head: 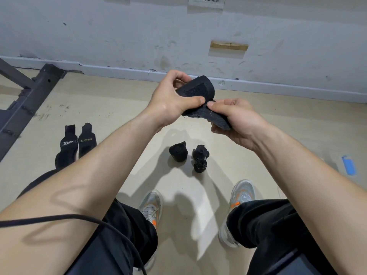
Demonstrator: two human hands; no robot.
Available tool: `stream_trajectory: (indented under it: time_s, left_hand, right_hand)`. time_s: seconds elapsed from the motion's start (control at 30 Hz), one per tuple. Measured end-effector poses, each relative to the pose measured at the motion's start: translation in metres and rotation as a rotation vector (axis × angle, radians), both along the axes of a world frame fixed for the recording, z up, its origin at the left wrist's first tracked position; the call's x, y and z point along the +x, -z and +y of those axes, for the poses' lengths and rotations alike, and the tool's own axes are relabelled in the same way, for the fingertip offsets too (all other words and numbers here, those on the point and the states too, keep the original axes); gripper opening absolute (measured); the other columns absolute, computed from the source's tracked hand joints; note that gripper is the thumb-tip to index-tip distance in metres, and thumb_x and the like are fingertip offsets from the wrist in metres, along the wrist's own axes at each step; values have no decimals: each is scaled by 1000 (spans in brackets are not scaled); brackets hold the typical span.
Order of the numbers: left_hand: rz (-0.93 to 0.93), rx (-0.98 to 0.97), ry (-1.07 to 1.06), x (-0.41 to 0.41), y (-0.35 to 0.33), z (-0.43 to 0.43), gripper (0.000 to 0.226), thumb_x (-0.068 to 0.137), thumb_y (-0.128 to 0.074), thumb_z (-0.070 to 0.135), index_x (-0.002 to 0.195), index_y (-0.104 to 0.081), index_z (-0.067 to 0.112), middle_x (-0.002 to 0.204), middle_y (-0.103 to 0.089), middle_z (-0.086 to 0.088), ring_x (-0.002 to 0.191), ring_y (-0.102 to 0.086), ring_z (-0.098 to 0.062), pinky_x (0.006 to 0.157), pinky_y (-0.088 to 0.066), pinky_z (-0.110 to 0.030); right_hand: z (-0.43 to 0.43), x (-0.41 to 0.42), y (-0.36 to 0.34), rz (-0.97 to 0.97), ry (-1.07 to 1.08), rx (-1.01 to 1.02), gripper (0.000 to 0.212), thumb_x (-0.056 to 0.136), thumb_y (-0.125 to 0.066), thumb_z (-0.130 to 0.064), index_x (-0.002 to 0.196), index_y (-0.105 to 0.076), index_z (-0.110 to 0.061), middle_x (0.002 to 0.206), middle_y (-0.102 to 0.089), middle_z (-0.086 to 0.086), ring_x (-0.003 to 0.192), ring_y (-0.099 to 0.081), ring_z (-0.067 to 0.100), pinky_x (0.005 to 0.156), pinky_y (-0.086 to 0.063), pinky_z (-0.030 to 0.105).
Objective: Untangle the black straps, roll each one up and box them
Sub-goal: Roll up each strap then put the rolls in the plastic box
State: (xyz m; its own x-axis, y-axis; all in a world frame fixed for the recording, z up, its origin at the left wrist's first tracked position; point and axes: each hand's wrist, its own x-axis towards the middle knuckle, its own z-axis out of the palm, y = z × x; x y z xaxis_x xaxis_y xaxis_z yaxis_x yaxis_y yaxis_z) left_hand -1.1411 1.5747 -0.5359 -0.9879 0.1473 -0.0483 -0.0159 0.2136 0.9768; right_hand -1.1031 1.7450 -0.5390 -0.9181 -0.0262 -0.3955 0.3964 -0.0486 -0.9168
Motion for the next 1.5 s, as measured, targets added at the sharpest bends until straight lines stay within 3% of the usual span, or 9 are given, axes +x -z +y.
stream_trajectory:
  time_s: [0.23,0.3,0.4,0.6,0.77,0.93,1.1,1.27,1.5]
  left_hand:
    - [-92,102,46,3,0,0,48,81,-83,10,114,-51,22,102,-60,-2,81,-68,-19,78,-62,-47]
    - [-106,123,80,5,-1,0,42,86,-78,9,115,-51,24,103,-60,-4,77,-69,-20,78,-63,-46]
    - [-95,128,112,4,-3,-1,36,89,-76,10,113,-55,24,102,-63,-5,77,-69,-20,75,-62,-40]
    - [-177,170,53,3,-2,-4,19,91,-76,20,104,-64,28,101,-69,-6,78,-71,-20,74,-62,-35]
    - [-235,188,45,4,-3,-3,16,93,-74,27,106,-67,24,97,-72,-8,79,-74,-24,71,-62,-34]
    - [-262,126,105,12,4,7,14,97,-69,32,108,-68,24,102,-76,-14,78,-75,-28,64,-56,-27]
    - [-232,125,113,20,4,14,26,105,-52,40,103,-71,23,89,-74,-3,74,-74,-20,65,-57,-26]
    - [-269,201,123,23,-3,19,49,104,-46,53,110,-72,11,99,-77,-15,86,-76,-33,73,-61,-34]
    - [-121,151,165,28,-3,16,22,95,-71,15,116,-70,8,91,-72,-4,76,-72,-19,75,-62,-39]
  right_hand:
    - [-4,4,-8,90,124,-158,21,97,-65,-9,113,-51,-13,67,-67,8,54,-63,19,54,-56,31]
    - [-5,5,-8,159,67,-134,6,100,-61,-13,99,-56,-15,64,-65,7,53,-60,18,54,-54,29]
    - [-3,4,-9,186,23,-122,16,102,-57,-16,91,-65,-10,66,-67,7,53,-62,17,56,-56,28]
    - [9,3,-19,131,-81,-253,48,82,-28,14,110,-65,4,81,-71,20,72,-72,31,71,-60,36]
    - [10,3,-19,216,-184,6,15,97,-58,0,107,-66,-8,75,-72,9,64,-71,21,66,-60,30]
    - [13,-1,-21,453,-159,368,17,99,-61,-6,90,-68,-18,51,-41,-16,49,-37,4,49,-34,16]
    - [12,-4,-13,536,-44,429,11,92,-68,-19,81,-70,-19,60,-30,-5,59,-31,11,58,-31,25]
    - [14,-6,-8,521,68,469,13,88,-71,-23,76,-67,-19,55,-29,-11,58,-29,11,58,-26,29]
    - [12,-7,-7,418,167,384,22,84,-80,-20,68,-64,-24,51,-35,-18,58,-33,10,54,-31,25]
